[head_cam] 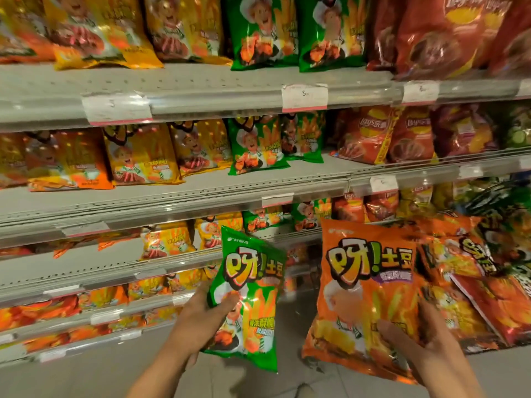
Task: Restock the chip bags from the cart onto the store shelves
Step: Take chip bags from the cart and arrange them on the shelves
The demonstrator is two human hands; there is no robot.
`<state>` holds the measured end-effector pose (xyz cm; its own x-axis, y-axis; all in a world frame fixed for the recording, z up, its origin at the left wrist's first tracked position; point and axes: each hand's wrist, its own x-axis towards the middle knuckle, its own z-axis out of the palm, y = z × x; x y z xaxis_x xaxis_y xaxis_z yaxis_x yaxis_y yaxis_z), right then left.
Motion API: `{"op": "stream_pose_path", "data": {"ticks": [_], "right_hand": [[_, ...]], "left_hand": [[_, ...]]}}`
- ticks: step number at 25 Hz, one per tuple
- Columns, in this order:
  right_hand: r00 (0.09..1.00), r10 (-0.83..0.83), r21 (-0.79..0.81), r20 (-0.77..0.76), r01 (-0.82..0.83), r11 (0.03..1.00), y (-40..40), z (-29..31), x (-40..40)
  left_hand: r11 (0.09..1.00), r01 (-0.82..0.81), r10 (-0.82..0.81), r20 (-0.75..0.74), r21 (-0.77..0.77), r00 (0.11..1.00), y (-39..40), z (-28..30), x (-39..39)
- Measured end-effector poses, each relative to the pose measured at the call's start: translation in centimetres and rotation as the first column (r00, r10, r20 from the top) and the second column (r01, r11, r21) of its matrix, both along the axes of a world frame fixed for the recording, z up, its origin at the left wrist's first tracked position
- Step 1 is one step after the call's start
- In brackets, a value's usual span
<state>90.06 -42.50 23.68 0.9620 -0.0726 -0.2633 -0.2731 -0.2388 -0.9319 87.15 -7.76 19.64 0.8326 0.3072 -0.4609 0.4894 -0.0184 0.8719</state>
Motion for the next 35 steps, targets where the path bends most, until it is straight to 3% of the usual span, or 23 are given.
{"op": "stream_pose_path", "data": {"ticks": [6,14,20,25,29,35], "right_hand": [[0.978,0.134,0.027,-0.159,-0.132,0.991,-0.6,-7.2,10.2],[0.944,0.254,0.123,-0.211,-0.232,0.965,-2.7,-12.6,21.7],[0.926,0.287,0.151,-0.246,-0.256,0.955,-2.0,-13.9,23.5],[0.923,0.321,0.157,-0.213,-0.292,0.944,-1.0,-15.3,23.6],[0.923,0.322,0.147,-0.211,-0.296,0.944,-1.0,-16.5,22.7],[0.938,0.304,0.134,-0.166,-0.284,0.95,-1.4,-17.1,20.8]], "left_hand": [[0.978,-0.165,0.169,0.021,-0.131,0.985,-3.7,-6.2,12.0],[0.991,-0.083,0.095,0.123,-0.103,0.988,-5.2,-14.8,19.9],[0.955,-0.148,0.185,0.127,-0.257,0.975,-5.0,-14.3,21.7],[0.972,-0.206,0.229,0.26,-0.114,0.938,-2.1,-11.6,26.8],[0.983,-0.176,0.182,0.284,-0.049,0.941,-1.4,-13.7,27.5],[0.968,-0.204,0.242,0.344,-0.145,0.907,-2.3,-16.0,27.6]]}}
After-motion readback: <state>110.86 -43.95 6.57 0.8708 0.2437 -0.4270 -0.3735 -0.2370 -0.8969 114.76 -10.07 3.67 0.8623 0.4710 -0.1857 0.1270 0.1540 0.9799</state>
